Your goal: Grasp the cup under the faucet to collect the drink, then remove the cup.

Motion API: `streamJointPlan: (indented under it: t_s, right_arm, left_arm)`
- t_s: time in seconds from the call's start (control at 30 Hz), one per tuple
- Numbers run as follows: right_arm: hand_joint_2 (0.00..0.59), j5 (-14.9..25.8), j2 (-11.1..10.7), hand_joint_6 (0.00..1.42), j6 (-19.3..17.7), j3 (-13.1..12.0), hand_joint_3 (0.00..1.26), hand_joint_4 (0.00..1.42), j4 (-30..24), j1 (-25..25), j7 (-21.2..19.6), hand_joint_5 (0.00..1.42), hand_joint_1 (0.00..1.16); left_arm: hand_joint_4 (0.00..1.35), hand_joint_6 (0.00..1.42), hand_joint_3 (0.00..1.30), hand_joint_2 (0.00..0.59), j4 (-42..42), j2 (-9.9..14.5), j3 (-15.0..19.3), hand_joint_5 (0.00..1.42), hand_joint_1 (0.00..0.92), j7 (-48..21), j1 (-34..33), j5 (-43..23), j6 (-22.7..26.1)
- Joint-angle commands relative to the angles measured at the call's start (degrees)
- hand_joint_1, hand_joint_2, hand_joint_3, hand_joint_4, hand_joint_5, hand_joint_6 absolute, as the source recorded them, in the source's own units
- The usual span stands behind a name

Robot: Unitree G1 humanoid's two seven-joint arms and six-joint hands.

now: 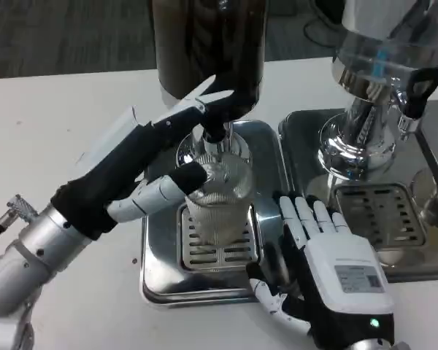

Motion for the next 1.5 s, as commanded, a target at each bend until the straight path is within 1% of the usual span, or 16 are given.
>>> streamJointPlan:
  t_s: [0.03, 0.13, 0.27, 0.6, 0.77, 0.83, 0.87, 0.93, 0.97, 1.07, 1.17, 1.23, 1.3, 1.37, 1.43, 1.5]
  right_arm:
    - [0.362, 0.49, 0.02, 0.03, -0.19, -0.27, 0.0, 0.0, 0.54, -0.41, -0.81, 0.0, 0.25]
    - [0.363, 0.0, -0.04, 0.03, -0.19, 0.02, 0.0, 0.0, 0.66, -0.73, -0.9, 0.0, 0.25]
    - [0.36, 0.72, 0.18, 0.03, -0.22, -0.42, 0.0, 0.0, 0.55, -0.53, -1.21, 0.0, 0.24]
    - [0.347, 2.17, 0.54, 0.04, -0.42, -1.13, 0.0, 0.0, 0.81, -0.79, -1.44, 0.0, 0.23]
    - [0.311, 7.65, 0.67, 0.03, -2.47, -3.2, 0.0, 0.0, 0.68, -0.89, -0.78, 0.0, 0.23]
    - [0.288, 11.42, 0.87, 0.03, -4.0, -4.44, 0.0, 0.0, 0.68, -1.04, 0.06, 0.0, 0.24]
    - [0.274, 12.02, 0.48, 0.03, -3.98, -4.45, 0.0, 0.0, 0.52, -1.63, 1.44, 0.0, 0.24]
    - [0.23, 15.44, 0.55, 0.02, -4.49, -5.49, 0.0, 0.0, -0.1, -2.22, 4.05, 0.0, 0.25]
    - [0.224, 16.34, 0.52, 0.02, -4.53, -5.92, 0.0, 0.0, -0.71, -2.39, 4.89, 0.0, 0.25]
    - [0.207, 22.75, 1.02, 0.0, -5.09, -8.28, 0.0, 0.0, -0.83, -3.79, 9.1, 0.0, 0.26]
    - [0.21, 23.97, 1.29, 0.0, -4.48, -8.86, 0.0, 0.0, -0.91, -5.46, 10.53, 0.0, 0.3]
    - [0.212, 22.61, 0.86, 0.0, -3.33, -8.54, 0.0, 0.0, -0.56, -7.37, 11.5, 0.0, 0.34]
    - [0.211, 22.62, 0.82, 0.0, -2.92, -8.59, 0.0, 0.0, 0.05, -8.74, 12.12, 0.0, 0.39]
    - [0.212, 22.93, 0.89, 0.0, -2.65, -8.38, 0.0, 0.0, 0.59, -10.06, 13.12, 0.0, 0.4]
    - [0.212, 22.64, 1.18, 0.0, -0.84, -7.83, 0.0, 0.0, 1.13, -11.59, 15.13, 0.0, 0.44]
    - [0.214, 22.42, 1.45, 0.0, 0.67, -7.57, 0.0, 0.0, 1.64, -12.62, 16.33, 0.0, 0.45]
  left_arm:
    - [0.0, 0.17, 0.22, 0.136, -1.91, 1.5, -2.01, 0.24, 0.0, 1.08, 1.86, 5.57, -3.97]
    - [0.0, 0.17, 0.21, 0.137, -2.49, 2.51, -2.63, 0.24, 0.0, 3.54, 2.11, 9.62, -5.75]
    - [0.0, 0.16, 0.21, 0.14, -4.29, 3.71, -2.51, 0.23, 0.0, 8.39, 3.14, 17.2, -8.24]
    - [0.0, 0.15, 0.21, 0.144, -3.6, 6.67, -4.26, 0.23, 0.0, 15.4, 3.7, 23.07, -9.17]
    - [0.0, 0.15, 0.21, 0.144, -2.7, 7.8, -5.41, 0.23, 0.0, 18.26, 3.4, 24.97, -9.43]
    - [0.0, 0.15, 0.19, 0.144, -2.54, 8.28, -5.69, 0.23, 0.0, 19.43, 3.37, 26.37, -9.64]
    - [0.0, 0.14, 0.17, 0.144, -2.46, 8.54, -5.83, 0.23, 0.0, 20.02, 3.39, 26.96, -9.78]
    - [0.0, 0.14, 0.17, 0.144, -2.86, 9.2, -5.97, 0.23, 0.0, 21.47, 3.64, 28.95, -9.92]
    - [0.0, 0.14, 0.17, 0.144, -3.01, 9.41, -6.15, 0.22, 0.0, 21.99, 3.76, 29.52, -9.82]
    - [0.0, 0.13, 0.14, 0.145, -2.98, 9.78, -6.85, 0.22, 0.0, 23.66, 3.82, 30.62, -9.33]
    - [0.0, 0.12, 0.12, 0.145, -2.81, 10.45, -7.02, 0.22, 0.0, 24.98, 4.01, 30.86, -9.26]
    - [0.0, 0.12, 0.12, 0.144, -2.69, 10.64, -7.2, 0.22, 0.0, 25.52, 4.09, 30.72, -9.1]
    - [0.0, 0.12, 0.12, 0.144, -2.57, 10.73, -7.42, 0.22, 0.0, 25.93, 4.13, 30.6, -9.02]
    - [0.0, 0.12, 0.12, 0.144, -2.54, 10.89, -7.38, 0.22, 0.0, 26.32, 4.35, 30.4, -8.97]
    - [0.0, 0.12, 0.12, 0.145, -2.67, 11.09, -7.25, 0.22, 0.0, 26.61, 4.57, 30.37, -8.89]
    - [0.0, 0.12, 0.14, 0.146, -2.71, 11.19, -7.2, 0.22, 0.0, 26.8, 4.62, 30.25, -8.76]
